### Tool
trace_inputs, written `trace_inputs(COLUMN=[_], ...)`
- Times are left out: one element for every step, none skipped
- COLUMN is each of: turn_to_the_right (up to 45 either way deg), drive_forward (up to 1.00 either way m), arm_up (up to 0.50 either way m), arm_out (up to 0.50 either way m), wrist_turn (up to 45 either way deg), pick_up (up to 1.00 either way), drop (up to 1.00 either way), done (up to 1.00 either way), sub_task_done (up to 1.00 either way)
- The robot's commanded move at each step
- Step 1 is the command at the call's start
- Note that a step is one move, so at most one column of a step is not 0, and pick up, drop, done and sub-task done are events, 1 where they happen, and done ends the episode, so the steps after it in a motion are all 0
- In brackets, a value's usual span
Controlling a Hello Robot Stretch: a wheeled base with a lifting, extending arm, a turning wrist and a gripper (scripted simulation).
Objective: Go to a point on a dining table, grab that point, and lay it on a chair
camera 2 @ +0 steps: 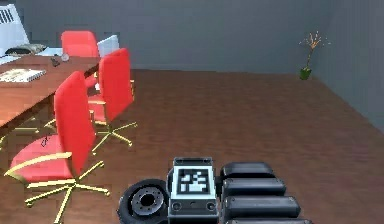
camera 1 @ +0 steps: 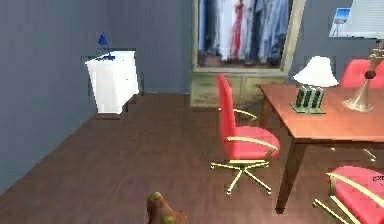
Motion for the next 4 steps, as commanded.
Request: trace_inputs(turn_to_the_right=[0.0, 39.0, -39.0, 39.0], drive_forward=[0.65, 0.0, 0.0, 0.0], arm_up=[0.0, 0.0, 0.0, 0.0], arm_out=[0.0, 0.0, 0.0, 0.0], wrist_turn=[0.0, 0.0, 0.0, 0.0], pick_up=[0.0, 0.0, 0.0, 0.0], drop=[0.0, 0.0, 0.0, 0.0], done=[0.0, 0.0, 0.0, 0.0], sub_task_done=[0.0, 0.0, 0.0, 0.0])
